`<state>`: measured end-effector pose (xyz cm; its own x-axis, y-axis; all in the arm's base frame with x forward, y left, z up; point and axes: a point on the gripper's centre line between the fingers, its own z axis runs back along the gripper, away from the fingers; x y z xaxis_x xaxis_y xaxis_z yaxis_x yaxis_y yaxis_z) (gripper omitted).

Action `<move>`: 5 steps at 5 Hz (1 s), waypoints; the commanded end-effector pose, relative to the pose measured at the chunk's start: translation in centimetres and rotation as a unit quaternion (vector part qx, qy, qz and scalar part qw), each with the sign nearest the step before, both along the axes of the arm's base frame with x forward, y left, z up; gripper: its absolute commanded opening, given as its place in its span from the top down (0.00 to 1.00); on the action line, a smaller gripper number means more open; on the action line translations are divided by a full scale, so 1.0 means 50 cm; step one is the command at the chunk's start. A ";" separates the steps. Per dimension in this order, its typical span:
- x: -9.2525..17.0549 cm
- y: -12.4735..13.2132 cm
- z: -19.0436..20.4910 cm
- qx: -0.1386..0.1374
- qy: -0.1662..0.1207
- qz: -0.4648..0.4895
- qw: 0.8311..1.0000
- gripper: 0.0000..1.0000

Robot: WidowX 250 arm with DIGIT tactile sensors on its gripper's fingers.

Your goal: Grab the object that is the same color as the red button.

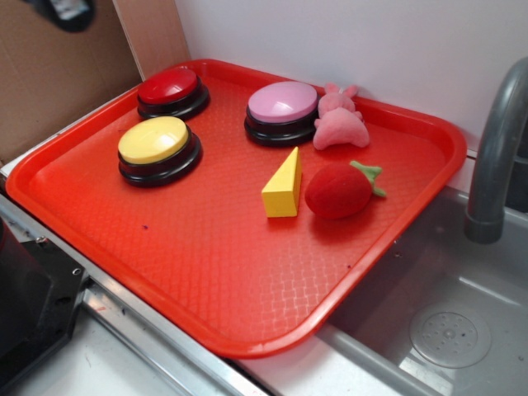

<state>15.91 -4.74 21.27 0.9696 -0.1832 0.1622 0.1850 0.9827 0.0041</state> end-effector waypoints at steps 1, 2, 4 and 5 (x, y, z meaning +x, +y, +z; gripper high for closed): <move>0.119 -0.104 -0.099 0.005 -0.055 -0.049 0.997 0.00; 0.151 -0.140 -0.152 0.021 -0.063 -0.056 0.996 0.00; 0.200 -0.171 -0.268 0.016 -0.073 -0.117 0.990 0.00; 0.213 -0.178 -0.304 0.005 -0.079 -0.128 0.989 0.00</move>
